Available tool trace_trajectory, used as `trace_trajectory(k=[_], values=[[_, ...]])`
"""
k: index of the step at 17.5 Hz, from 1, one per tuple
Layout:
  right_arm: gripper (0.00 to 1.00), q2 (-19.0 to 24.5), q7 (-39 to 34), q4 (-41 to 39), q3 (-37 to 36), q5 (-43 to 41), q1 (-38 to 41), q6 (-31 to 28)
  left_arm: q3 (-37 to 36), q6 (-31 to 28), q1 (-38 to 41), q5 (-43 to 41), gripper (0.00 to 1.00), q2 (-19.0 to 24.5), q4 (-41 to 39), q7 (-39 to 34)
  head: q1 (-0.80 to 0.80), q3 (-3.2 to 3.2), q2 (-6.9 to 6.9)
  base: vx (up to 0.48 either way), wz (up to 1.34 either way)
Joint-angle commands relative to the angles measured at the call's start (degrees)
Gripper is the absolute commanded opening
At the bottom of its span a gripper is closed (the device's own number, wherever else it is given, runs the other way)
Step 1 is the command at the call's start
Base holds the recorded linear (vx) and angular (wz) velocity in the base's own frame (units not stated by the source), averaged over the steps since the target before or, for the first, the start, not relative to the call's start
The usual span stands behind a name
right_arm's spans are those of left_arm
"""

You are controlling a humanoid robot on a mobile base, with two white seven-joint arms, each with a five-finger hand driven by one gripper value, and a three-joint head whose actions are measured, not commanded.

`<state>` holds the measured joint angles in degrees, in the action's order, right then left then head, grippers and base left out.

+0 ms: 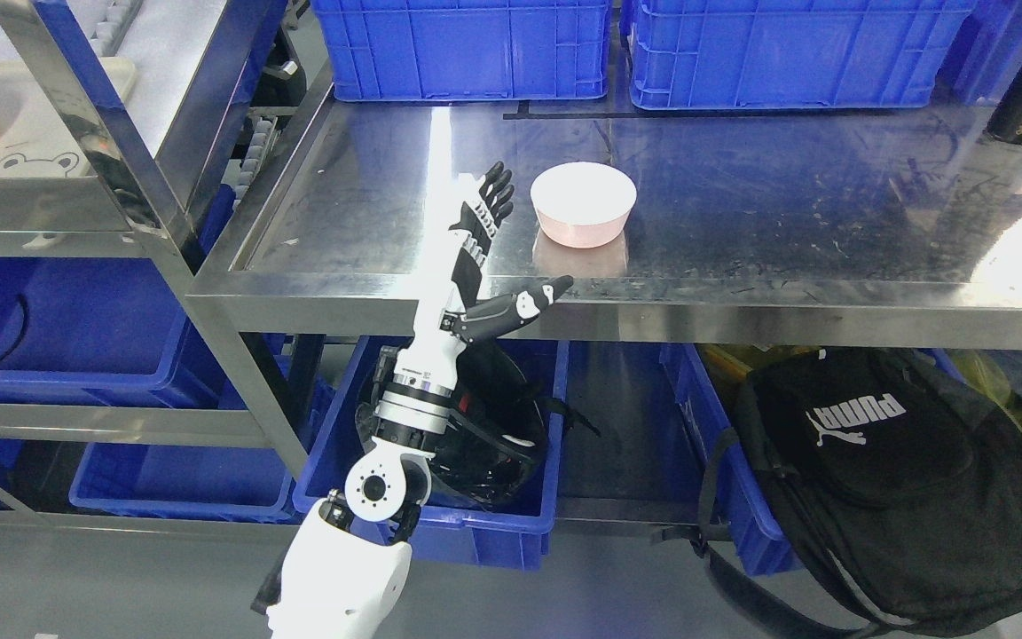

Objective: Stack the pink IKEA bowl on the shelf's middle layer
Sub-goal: 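Swing the left hand toward the pink bowl on the steel shelf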

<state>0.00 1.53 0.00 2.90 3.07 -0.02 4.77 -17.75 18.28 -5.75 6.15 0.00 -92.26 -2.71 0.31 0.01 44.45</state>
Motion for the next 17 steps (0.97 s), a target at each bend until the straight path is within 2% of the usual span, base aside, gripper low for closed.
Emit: trace_trajectory(k=[1, 3, 6, 8, 10, 13, 15, 17], values=[[1.00, -1.0, 0.0, -1.0, 0.0, 0.0, 1.3, 0.0, 6.8, -0.2, -0.1, -0.6, 1.00, 1.0, -0.1, 0.1, 0.00, 0.00, 0.00, -0.003, 0.03], [1.00, -1.0, 0.0, -1.0, 0.0, 0.0, 1.3, 0.0, 6.9, -1.0, -1.7, -1.5, 1.00, 1.0, 0.0, 0.2, 0.00, 0.00, 0.00, -0.001, 0.01], [1.00, -1.0, 0.0, -1.0, 0.0, 0.0, 1.3, 0.0, 7.9, -4.5, -7.4, -10.2, 1.00, 1.8, 0.3, 0.9, 0.00, 0.00, 0.00, 0.000, 0.00], [1.00, -1.0, 0.0, -1.0, 0.0, 0.0, 1.3, 0.0, 7.8, -5.1, -9.9, -17.4, 1.00, 8.4, 0.3, 4.0, 0.00, 0.00, 0.00, 0.000, 0.00], [1.00, -1.0, 0.0, -1.0, 0.0, 0.0, 1.3, 0.0, 7.9, -5.4, -13.6, -24.9, 1.00, 14.2, 0.1, 12.9, 0.00, 0.00, 0.00, 0.000, 0.00], [1.00, -1.0, 0.0, -1.0, 0.0, 0.0, 1.3, 0.0, 7.3, -7.8, -23.4, -39.7, 0.99, 18.1, 0.1, 28.9, 0.00, 0.00, 0.00, 0.000, 0.00], [1.00, -1.0, 0.0, -1.0, 0.0, 0.0, 1.3, 0.0, 4.1, -7.8, -27.2, -50.3, 0.99, 18.6, -0.1, 33.2, 0.00, 0.00, 0.00, 0.000, 0.00], [1.00, -1.0, 0.0, -1.0, 0.0, 0.0, 1.3, 0.0, -0.3, -7.9, -30.4, -54.8, 0.99, 19.1, -0.2, 35.1, 0.00, 0.00, 0.00, 0.000, 0.00]])
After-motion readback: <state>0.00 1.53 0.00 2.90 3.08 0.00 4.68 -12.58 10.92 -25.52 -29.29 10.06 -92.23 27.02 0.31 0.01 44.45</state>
